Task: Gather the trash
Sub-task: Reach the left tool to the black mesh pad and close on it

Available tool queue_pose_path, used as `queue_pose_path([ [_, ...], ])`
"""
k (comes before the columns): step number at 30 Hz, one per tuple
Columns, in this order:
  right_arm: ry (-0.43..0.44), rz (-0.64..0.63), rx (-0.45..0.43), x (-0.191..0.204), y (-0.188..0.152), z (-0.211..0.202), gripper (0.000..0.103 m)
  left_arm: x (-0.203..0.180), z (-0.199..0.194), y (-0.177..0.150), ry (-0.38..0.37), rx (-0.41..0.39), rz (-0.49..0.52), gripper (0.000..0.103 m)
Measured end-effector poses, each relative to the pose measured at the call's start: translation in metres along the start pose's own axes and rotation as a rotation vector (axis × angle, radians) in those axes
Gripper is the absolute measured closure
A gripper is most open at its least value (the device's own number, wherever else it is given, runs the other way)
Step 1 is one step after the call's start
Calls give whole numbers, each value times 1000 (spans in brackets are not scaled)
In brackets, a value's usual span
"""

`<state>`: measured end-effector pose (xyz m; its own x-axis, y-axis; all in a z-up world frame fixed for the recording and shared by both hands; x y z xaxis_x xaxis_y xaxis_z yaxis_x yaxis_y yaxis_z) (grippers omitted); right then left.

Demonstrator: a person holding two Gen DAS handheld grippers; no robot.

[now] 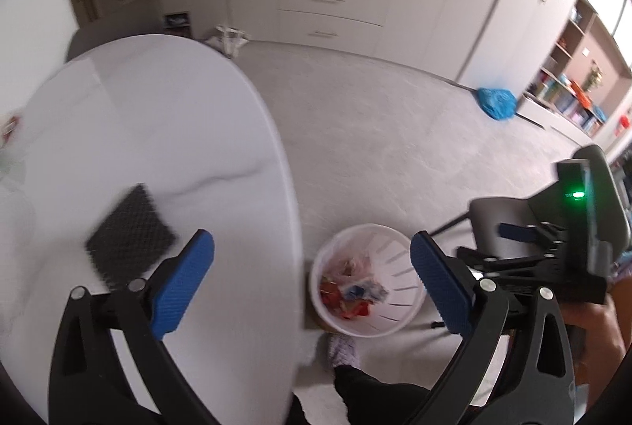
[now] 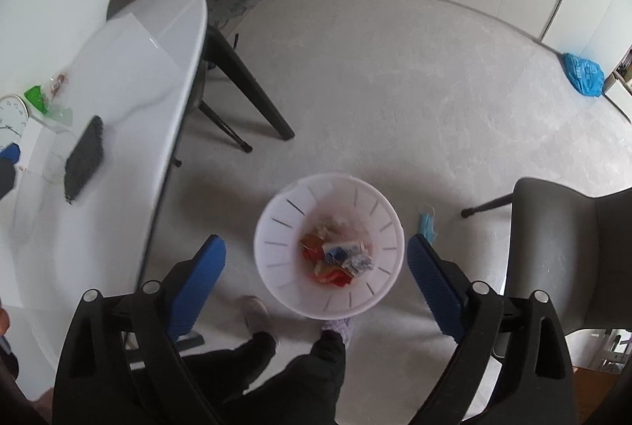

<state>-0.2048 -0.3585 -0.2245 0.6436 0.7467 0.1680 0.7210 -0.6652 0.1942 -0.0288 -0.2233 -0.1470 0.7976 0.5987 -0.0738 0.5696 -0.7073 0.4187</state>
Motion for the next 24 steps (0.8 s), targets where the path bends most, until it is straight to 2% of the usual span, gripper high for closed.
queue_pose_path([
  [8, 10, -92, -37, 58, 14, -16, 7, 92, 3, -17, 92, -11, -84, 8],
  [12, 15, -139, -33, 89, 21, -14, 7, 129, 18, -30, 125, 9, -49, 8],
  [16, 23, -162, -23, 113, 22, -9, 7, 155, 41, -42, 145, 30, 31, 8],
  [18, 21, -170, -12, 122, 21, -5, 7, 159, 54, -44, 141, 51, 60, 10],
  [20, 19, -176, -1, 129, 19, -2, 7, 163, 67, -44, 136, 75, 77, 21],
  [24, 12, -173, 19, 134, 14, 4, 7, 176, 94, -45, 124, 127, 103, 32],
])
Point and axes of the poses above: each gripper's, at about its wrist camera, not at the fingertips, and z roughly the way its jaws point, x to its left, y to its top, the point moved 3 cm from there along z, roughly the way its jaws point, and after that the axes turned 9 degrees about x, right-handed, at the moved point
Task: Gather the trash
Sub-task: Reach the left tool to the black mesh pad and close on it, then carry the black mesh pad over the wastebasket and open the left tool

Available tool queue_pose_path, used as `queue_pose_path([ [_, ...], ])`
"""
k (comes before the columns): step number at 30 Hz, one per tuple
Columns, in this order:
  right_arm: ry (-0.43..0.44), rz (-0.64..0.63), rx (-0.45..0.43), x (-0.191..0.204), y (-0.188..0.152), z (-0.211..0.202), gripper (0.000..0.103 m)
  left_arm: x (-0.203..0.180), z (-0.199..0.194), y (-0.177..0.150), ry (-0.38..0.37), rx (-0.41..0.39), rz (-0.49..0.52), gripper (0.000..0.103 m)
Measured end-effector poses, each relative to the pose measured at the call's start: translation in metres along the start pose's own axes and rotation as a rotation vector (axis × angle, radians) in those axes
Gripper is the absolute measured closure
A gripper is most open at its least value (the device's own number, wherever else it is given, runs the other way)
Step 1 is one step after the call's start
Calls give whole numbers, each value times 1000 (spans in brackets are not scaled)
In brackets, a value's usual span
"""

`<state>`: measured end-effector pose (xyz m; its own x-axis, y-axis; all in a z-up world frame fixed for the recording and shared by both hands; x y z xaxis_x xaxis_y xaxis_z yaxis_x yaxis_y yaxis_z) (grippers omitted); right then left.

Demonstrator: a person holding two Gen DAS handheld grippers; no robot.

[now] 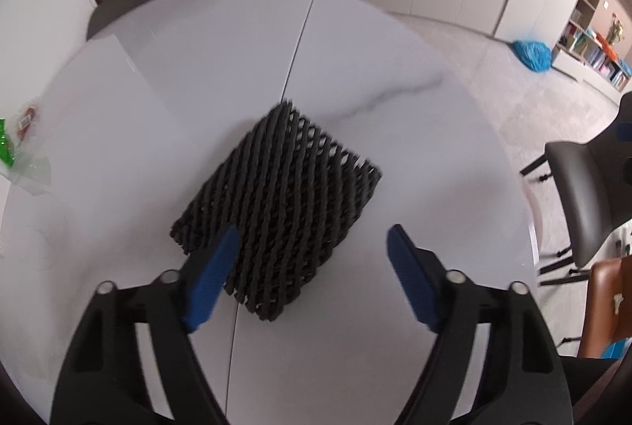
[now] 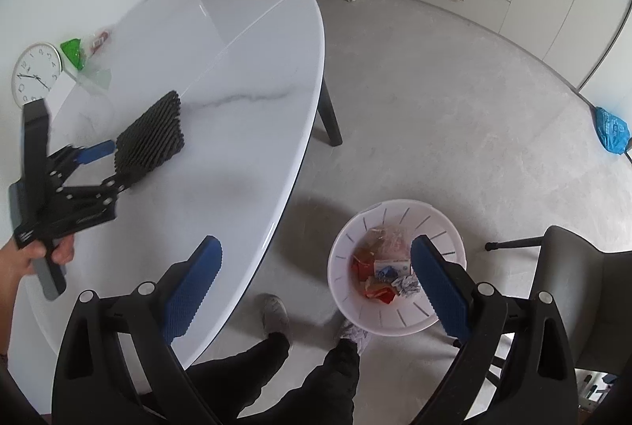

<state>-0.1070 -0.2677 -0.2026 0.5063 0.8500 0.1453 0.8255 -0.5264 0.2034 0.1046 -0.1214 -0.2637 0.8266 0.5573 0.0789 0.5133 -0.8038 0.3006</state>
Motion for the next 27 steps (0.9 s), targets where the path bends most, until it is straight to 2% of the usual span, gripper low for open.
queue_pose_path([
  [5, -8, 17, 15, 3, -4, 5, 7, 2, 23, 1, 1, 37, 43, 47],
  [7, -7, 28, 17, 3, -4, 6, 7, 4, 26, 1, 4, 31, 39, 48],
  [9, -1, 37, 17, 3, -4, 7, 7, 6, 25, 2, -3, 27, 34, 54],
  [10, 5, 39, 16, 3, -4, 7, 7, 7, 25, 2, -6, 22, 32, 61],
  [11, 8, 39, 14, 4, -4, 7, 7, 8, 24, 3, -23, 18, 33, 72],
  [12, 7, 38, 13, 4, -4, 7, 7, 8, 23, 4, -38, 20, 33, 74],
  [14, 5, 33, 10, 5, -4, 6, 7, 10, 21, 5, -57, 11, 28, 91],
  [19, 12, 37, -5, 1, -5, 1, 7, 0, 6, 8, -67, -14, 34, 92],
  [24, 8, 53, -29, -17, -9, -10, 7, -30, -26, 13, -90, -50, 43, 92],
  [27, -13, 64, -51, -36, -12, -21, 7, -62, -51, 19, -160, -76, 28, 92],
])
Point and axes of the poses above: each gripper's, at about its wrist camera, not at the fingertips, and z roughly the way its jaws point, x to its left, y to its top, the point moved 3 cm from there along z, roughly the way its jaws point, and after that the axes turned 9 degrees about x, right-handed, at the moved point
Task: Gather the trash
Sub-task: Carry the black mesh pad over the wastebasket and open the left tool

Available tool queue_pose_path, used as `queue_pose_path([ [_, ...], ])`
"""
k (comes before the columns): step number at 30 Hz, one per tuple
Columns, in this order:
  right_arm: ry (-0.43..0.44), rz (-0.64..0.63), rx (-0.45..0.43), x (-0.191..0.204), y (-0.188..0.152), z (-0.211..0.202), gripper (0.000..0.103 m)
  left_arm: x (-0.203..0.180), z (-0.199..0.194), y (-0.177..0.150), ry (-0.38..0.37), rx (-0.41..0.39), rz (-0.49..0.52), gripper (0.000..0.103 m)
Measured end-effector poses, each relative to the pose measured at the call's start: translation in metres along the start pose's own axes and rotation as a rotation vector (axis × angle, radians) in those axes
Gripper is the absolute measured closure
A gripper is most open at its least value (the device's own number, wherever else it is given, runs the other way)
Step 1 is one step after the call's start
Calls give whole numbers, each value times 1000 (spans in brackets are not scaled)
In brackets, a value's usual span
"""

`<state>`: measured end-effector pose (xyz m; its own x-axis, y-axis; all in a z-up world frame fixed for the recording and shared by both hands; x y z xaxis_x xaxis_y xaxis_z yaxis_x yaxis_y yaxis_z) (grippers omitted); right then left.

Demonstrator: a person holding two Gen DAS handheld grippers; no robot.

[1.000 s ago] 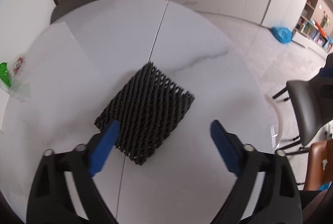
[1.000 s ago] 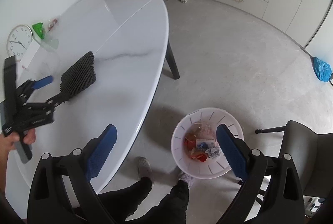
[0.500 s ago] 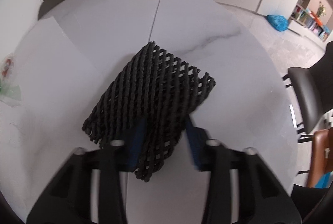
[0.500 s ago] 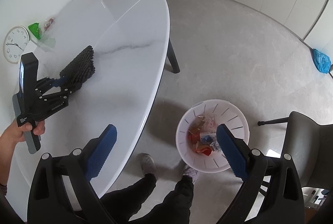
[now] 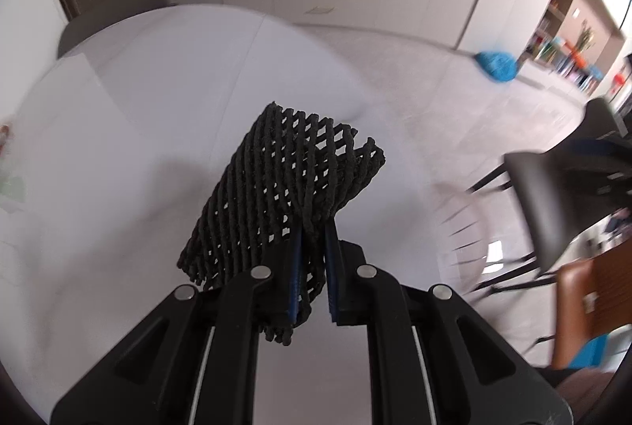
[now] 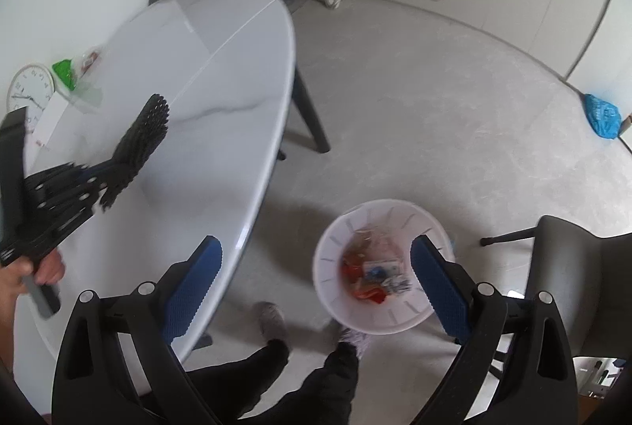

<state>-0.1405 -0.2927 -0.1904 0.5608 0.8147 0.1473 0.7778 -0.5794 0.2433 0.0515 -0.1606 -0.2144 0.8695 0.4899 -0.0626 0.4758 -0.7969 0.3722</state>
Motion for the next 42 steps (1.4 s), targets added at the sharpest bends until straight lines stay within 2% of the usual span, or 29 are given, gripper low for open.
queue_pose_path([
  [3, -40, 9, -18, -26, -3, -13, 7, -47, -9, 8, -83, -6, -14, 92],
  [8, -98, 27, -41, -72, -14, -31, 7, -127, 10, 18, -173, 90, -22, 92],
  [14, -101, 85, -45, -126, -28, -38, 7, -193, 49, 19, -170, 171, 11, 92],
  [19, -82, 116, -21, -159, -35, -28, 7, -220, 83, 19, -141, 234, 10, 90],
  [22, -80, 113, 3, -171, -36, -18, 7, -220, 97, 15, -127, 273, 0, 85],
  [24, -78, 112, 15, -177, -35, -12, 7, -224, 107, 14, -119, 288, -6, 72],
  [25, -76, 109, 23, -180, -34, -9, 7, -225, 109, 15, -115, 290, -8, 61],
  [26, -76, 107, 27, -182, -34, -7, 7, -225, 110, 13, -107, 289, -9, 56],
  [33, -70, 99, 41, -187, -31, 3, 7, -226, 109, 23, -105, 279, -32, 36],
  [35, -68, 100, 38, -186, -29, 3, 7, -223, 101, 25, -113, 268, -40, 28],
  [37, -64, 98, 31, -183, -26, 1, 7, -220, 92, 27, -109, 249, -48, 22],
  [42, -53, 70, -27, -164, -9, -15, 7, -197, 41, 41, -59, 150, -88, 21],
])
Point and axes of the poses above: each gripper's, at about its wrist camera, not at the fingertips, and z roughly the way its jaws point, x to its left, y to its top, the point moved 3 cm from there along z, roughly the way its jaws point, and after that the axes turned 9 degrees about x, right-handed, at the moved point
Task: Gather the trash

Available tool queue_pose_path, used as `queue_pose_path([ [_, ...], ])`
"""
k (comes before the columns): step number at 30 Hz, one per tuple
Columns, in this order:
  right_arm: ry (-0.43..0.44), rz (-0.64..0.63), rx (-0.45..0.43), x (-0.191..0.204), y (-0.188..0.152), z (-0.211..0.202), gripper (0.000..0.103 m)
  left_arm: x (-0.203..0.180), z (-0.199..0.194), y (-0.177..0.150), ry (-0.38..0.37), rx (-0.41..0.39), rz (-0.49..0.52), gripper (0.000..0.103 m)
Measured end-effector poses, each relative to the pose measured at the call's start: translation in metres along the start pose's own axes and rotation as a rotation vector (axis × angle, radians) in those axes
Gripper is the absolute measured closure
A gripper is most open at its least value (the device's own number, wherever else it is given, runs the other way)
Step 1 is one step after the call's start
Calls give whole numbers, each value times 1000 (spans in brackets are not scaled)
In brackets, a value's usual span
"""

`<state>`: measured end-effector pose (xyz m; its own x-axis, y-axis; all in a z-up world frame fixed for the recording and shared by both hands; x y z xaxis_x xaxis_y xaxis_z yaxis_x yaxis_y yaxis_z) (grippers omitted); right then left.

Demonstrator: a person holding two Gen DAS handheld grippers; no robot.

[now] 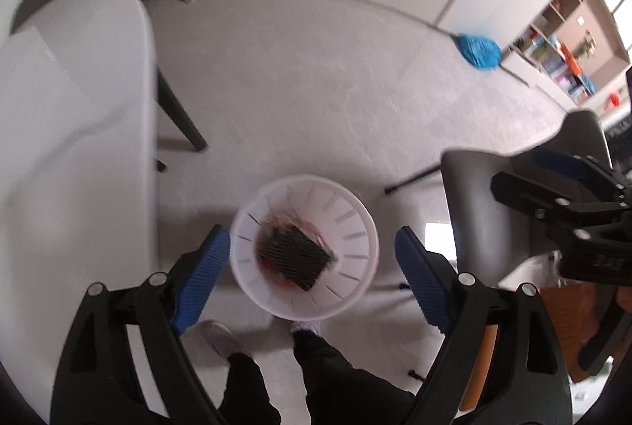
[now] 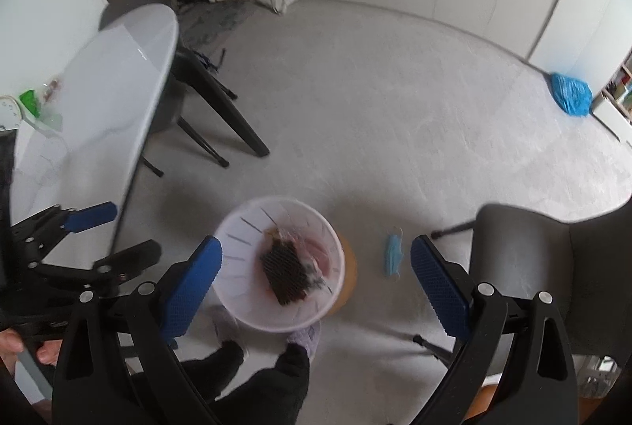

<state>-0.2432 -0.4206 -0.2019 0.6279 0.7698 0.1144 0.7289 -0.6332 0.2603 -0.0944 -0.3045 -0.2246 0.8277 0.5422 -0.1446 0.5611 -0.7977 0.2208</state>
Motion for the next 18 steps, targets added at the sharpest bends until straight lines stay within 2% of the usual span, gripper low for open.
queue_pose_path([
  [4, 29, -77, -83, 43, 25, -28, 7, 36, -71, -1, 69, -141, -82, 20],
  [5, 43, -106, -110, 58, 32, -36, 7, 52, -94, -3, 94, -190, -115, 15],
  [8, 117, -227, -186, 125, 53, -63, 7, 98, -158, -16, 198, -325, -226, 10],
  [9, 137, -256, -205, 142, 56, -70, 4, 113, -178, -22, 236, -361, -264, 9],
  [13, 234, -387, -272, 229, 71, -97, 2, 177, -247, -49, 390, -463, -429, 8],
  [18, 334, -537, -359, 326, 80, -139, 2, 225, -307, -77, 500, -558, -574, 8],
])
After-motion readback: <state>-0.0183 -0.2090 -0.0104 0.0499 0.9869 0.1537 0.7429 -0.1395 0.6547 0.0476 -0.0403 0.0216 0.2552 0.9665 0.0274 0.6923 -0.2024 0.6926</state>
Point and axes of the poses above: each gripper's, at about its wrist camera, not at the fingertips, and z roughly the way its jaws point, x to its left, y to its top, the point moved 3 cm from there along z, roughly the way its jaws point, and after that the axes turned 9 degrees about x, right-handed, at the moved point
